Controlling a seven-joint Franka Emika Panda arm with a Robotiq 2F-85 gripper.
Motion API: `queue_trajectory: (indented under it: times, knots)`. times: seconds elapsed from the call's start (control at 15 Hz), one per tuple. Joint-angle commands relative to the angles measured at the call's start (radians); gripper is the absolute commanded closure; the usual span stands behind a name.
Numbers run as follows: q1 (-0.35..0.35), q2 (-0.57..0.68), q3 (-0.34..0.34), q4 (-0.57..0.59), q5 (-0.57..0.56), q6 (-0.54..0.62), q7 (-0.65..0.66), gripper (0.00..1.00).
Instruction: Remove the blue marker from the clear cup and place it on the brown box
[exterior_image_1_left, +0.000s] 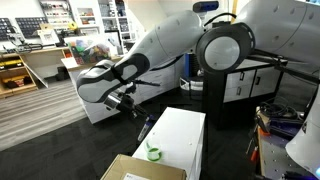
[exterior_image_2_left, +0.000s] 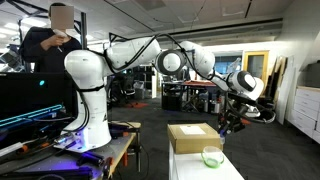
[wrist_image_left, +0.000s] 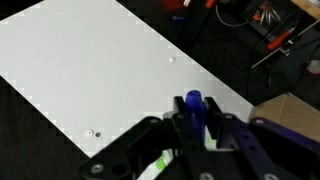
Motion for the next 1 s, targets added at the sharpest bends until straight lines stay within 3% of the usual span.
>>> queue_trajectory:
  times: [0.0, 0.4, 0.93]
  knots:
    - [0.033, -0.011, -0.009, 0.046, -0.01, -0.051, 0.021, 0.93]
    - [0.053, -0.023, 0.017, 0.091, 0.031, -0.032, 0.048, 0.93]
    - [0.031, -0.012, 0.091, 0.092, 0.169, 0.017, 0.059, 0.93]
